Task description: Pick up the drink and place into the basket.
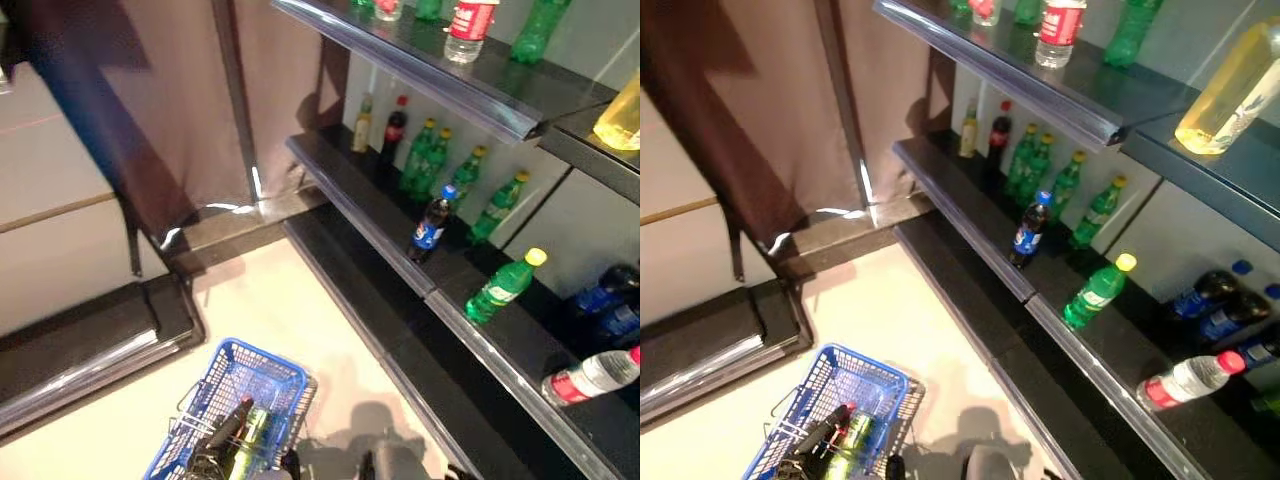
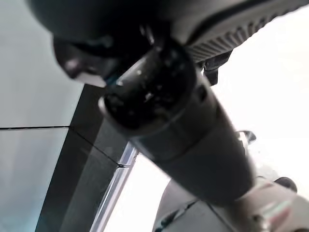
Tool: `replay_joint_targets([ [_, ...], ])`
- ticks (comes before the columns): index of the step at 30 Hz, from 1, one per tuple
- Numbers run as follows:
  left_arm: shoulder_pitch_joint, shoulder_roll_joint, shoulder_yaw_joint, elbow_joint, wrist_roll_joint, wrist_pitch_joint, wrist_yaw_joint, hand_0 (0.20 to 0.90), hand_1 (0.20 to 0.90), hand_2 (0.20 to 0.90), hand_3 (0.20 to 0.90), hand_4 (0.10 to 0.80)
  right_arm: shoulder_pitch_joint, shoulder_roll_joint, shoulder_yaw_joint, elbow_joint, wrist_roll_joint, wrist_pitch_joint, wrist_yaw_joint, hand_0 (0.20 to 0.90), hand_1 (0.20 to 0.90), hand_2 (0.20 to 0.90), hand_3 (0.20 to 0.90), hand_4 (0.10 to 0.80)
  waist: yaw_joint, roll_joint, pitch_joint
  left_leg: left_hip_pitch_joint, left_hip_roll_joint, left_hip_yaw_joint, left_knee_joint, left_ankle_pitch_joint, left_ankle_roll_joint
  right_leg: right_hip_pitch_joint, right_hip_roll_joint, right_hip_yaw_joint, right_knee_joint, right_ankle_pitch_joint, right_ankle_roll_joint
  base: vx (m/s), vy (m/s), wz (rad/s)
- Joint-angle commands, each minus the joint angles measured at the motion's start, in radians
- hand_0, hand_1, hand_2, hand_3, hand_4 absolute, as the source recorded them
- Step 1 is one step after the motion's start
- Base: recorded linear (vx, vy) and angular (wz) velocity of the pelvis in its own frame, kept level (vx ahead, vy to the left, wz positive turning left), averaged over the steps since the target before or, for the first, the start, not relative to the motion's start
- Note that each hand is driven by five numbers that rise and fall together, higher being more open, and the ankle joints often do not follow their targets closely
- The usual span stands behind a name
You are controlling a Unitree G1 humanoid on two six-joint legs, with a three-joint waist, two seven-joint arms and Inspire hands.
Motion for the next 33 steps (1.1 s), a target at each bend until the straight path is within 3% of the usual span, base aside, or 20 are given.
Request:
replay_joint_targets([
  [1,0.01,0.042,0.069,-0.14,-0.015,-0.114,-0.058,0.3,0.3,0.3,0.2,0.1,-0.004,-0.001,0.044,0.017,-0.03,-0.038,0.017,0.9,0.9,0.9,0.9,0.8,0.022,0.045,-0.012,-0.026,0.009,-0.054,0.167,-0.13,-0.057,0.099,0.023,-0.023,-0.22,0.237,0.037,0.033,-0.068,-0.23],
  [2,0.014,0.041,0.074,-0.136,-0.017,-0.117,-0.06,0.3,0.3,0.3,0.2,0.1,-0.005,0.0,0.047,0.019,-0.031,-0.04,0.018,0.9,0.9,0.9,0.9,0.8,0.024,0.047,-0.013,-0.029,0.012,-0.055,0.174,-0.129,-0.059,0.114,0.025,-0.017,-0.234,0.223,0.028,0.04,-0.105,-0.24],
  [3,0.023,0.031,0.087,-0.125,-0.02,-0.121,-0.062,0.3,0.3,0.3,0.2,0.1,-0.007,0.002,0.05,0.024,-0.034,-0.041,0.016,0.9,0.9,0.9,0.9,0.8,0.025,0.046,-0.02,-0.044,0.013,-0.063,0.199,-0.116,-0.067,0.152,0.052,0.011,-0.286,0.2,0.009,0.027,-0.099,-0.27],
  [4,0.029,0.017,0.095,-0.113,-0.028,-0.124,-0.064,0.3,0.3,0.3,0.2,0.1,-0.012,-0.004,0.054,0.026,-0.063,-0.031,0.012,0.9,0.9,0.9,0.9,0.8,0.028,0.042,-0.025,-0.077,0.019,-0.073,0.274,-0.06,-0.092,0.187,0.07,0.022,-0.33,0.195,-0.011,0.029,-0.094,-0.26],
  [7,0.041,-0.018,0.113,-0.069,-0.014,-0.148,-0.08,0.3,0.3,0.3,0.2,0.1,-0.029,-0.025,0.07,0.035,-0.112,-0.006,0.035,0.9,0.9,0.9,0.9,0.8,0.044,0.008,-0.017,-0.176,0.044,-0.088,0.532,0.021,-0.132,0.252,0.066,0.036,-0.402,0.202,-0.047,0.027,-0.094,-0.4],
  [9,0.046,-0.025,0.117,-0.051,-0.026,-0.151,-0.081,0.3,0.3,0.3,0.2,0.1,-0.039,-0.034,0.079,0.035,-0.127,0.004,0.038,0.9,0.9,0.9,0.9,0.8,0.059,-0.002,-0.006,-0.262,0.046,-0.142,0.651,0.055,-0.133,0.274,0.073,0.06,-0.406,0.202,-0.063,0.077,-0.041,-0.73],
  [12,0.051,-0.029,0.131,-0.032,-0.068,-0.152,-0.064,0.3,0.3,0.3,0.2,0.1,-0.06,-0.036,0.106,0.048,-0.149,0.031,0.043,0.9,0.9,0.9,0.9,0.8,0.077,0.009,-0.003,-0.265,0.042,-0.208,0.511,0.036,-0.109,0.291,0.101,0.131,-0.408,0.183,-0.054,0.211,0.136,-0.96],
  [14,0.06,-0.022,0.146,-0.029,-0.079,-0.148,-0.052,0.3,0.3,0.3,0.2,0.1,-0.068,-0.044,0.109,0.058,-0.174,0.035,0.061,0.9,0.9,0.9,0.9,0.8,0.094,0.026,-0.005,-0.219,0.111,-0.285,0.254,0.096,-0.124,0.315,0.119,0.185,-0.414,0.165,-0.036,0.347,0.25,-1.16],
  [16,0.066,-0.029,0.162,-0.017,-0.087,-0.153,-0.049,0.3,0.3,0.3,0.2,0.1,-0.068,-0.046,0.113,0.066,-0.168,0.024,0.066,0.9,0.9,0.9,0.9,0.8,0.111,0.033,-0.003,-0.214,0.146,-0.366,0.172,0.14,-0.144,0.328,0.119,0.227,-0.404,0.144,-0.027,0.284,0.215,-0.71],
  [17,0.068,-0.03,0.172,-0.007,-0.084,-0.154,-0.056,0.3,0.3,0.3,0.2,0.1,-0.071,-0.046,0.114,0.071,-0.152,0.021,0.067,0.9,0.9,0.9,0.9,0.8,0.119,0.036,-0.002,-0.217,0.157,-0.407,0.152,0.153,-0.151,0.329,0.117,0.245,-0.393,0.132,-0.025,0.2,0.194,-0.57],
  [18,0.067,-0.032,0.176,-0.003,-0.087,-0.153,-0.057,0.3,0.3,0.3,0.2,0.1,-0.073,-0.043,0.115,0.072,-0.149,0.018,0.063,0.9,0.9,0.9,0.9,0.8,0.121,0.033,-0.001,-0.215,0.146,-0.429,0.168,0.126,-0.148,0.325,0.107,0.256,-0.385,0.128,-0.02,0.117,0.153,-0.61],
  [20,0.059,-0.033,0.179,-0.002,-0.077,-0.146,-0.048,0.3,0.3,0.3,0.2,0.1,-0.076,-0.04,0.112,0.072,-0.134,0.012,0.051,0.9,0.9,0.9,0.9,0.8,0.112,0.032,-0.004,-0.192,0.142,-0.393,0.166,0.056,-0.147,0.311,0.082,0.248,-0.371,0.126,-0.007,0.103,0.215,-0.68],
  [21,0.042,-0.03,0.168,-0.001,-0.068,-0.134,-0.038,0.3,0.3,0.3,0.2,0.1,-0.071,-0.037,0.097,0.07,-0.126,0.008,0.048,0.9,0.9,0.9,0.9,0.8,0.094,0.036,-0.007,-0.173,0.145,-0.344,0.171,0.026,-0.149,0.298,0.056,0.226,-0.36,0.131,0.004,0.163,0.332,-0.73],
  [23,0.028,-0.022,0.145,-0.008,-0.044,-0.112,-0.069,0.3,0.3,0.3,0.2,0.1,-0.055,-0.034,0.078,0.062,-0.108,0.002,0.05,0.9,0.9,0.9,0.9,0.8,0.078,0.04,-0.009,-0.171,0.126,-0.325,0.19,-0.001,-0.146,0.289,0.024,0.216,-0.352,0.142,0.021,0.151,0.314,-0.64],
  [24,0.015,-0.013,0.113,-0.03,-0.038,-0.101,-0.076,0.3,0.3,0.3,0.2,0.1,-0.04,-0.028,0.078,0.04,-0.068,-0.002,0.077,0.9,0.9,0.9,0.9,0.8,0.07,0.048,-0.004,-0.169,0.099,-0.318,0.202,-0.029,-0.134,0.269,-0.012,0.214,-0.343,0.159,0.047,0.107,0.26,-0.39],
  [25,0.012,-0.009,0.102,-0.035,-0.038,-0.099,-0.08,0.3,0.3,0.3,0.2,0.1,-0.038,-0.027,0.08,0.03,-0.06,-0.005,0.087,0.9,0.9,0.9,0.9,0.8,0.068,0.051,-0.001,-0.168,0.092,-0.314,0.203,-0.034,-0.131,0.262,-0.021,0.211,-0.341,0.164,0.052,0.027,0.274,-0.17],
  [26,0.006,0.002,0.084,-0.058,-0.073,-0.102,-0.081,0.3,0.3,0.3,0.2,0.1,-0.047,-0.019,0.098,0.001,-0.069,-0.011,0.095,0.9,0.9,0.9,0.9,0.8,0.069,0.057,0.005,-0.162,0.077,-0.299,0.196,-0.045,-0.119,0.236,-0.059,0.196,-0.348,0.195,0.076,-0.053,0.168,0.0],
  [29,0.002,0.014,0.07,-0.091,-0.103,-0.106,-0.07,0.3,0.3,0.3,0.2,0.1,-0.064,-0.006,0.148,-0.046,-0.084,-0.028,0.1,0.9,0.9,0.9,0.9,0.8,0.078,0.066,0.017,-0.155,0.068,-0.265,0.181,-0.053,-0.106,0.192,-0.098,0.164,-0.337,0.236,0.095,-0.075,0.088,-0.28],
  [31,0.01,0.016,0.076,-0.135,-0.135,-0.119,-0.052,0.3,0.3,0.3,0.2,0.1,-0.101,0.006,0.215,-0.128,-0.104,-0.004,0.083,0.9,0.9,0.9,0.9,0.8,0.118,0.068,0.028,-0.173,0.092,-0.191,0.208,-0.061,-0.105,0.175,-0.155,0.064,-0.289,0.255,0.103,-0.215,0.009,-0.42],
  [33,0.002,0.022,0.068,-0.151,-0.157,-0.124,-0.047,0.3,0.3,0.3,0.2,0.1,-0.127,0.006,0.253,-0.181,-0.123,0.005,0.071,0.9,0.9,0.9,0.9,0.8,0.139,0.061,0.031,-0.212,0.105,-0.17,0.235,-0.059,-0.103,0.183,-0.15,0.057,-0.301,0.221,0.101,-0.226,-0.125,-0.5],
])
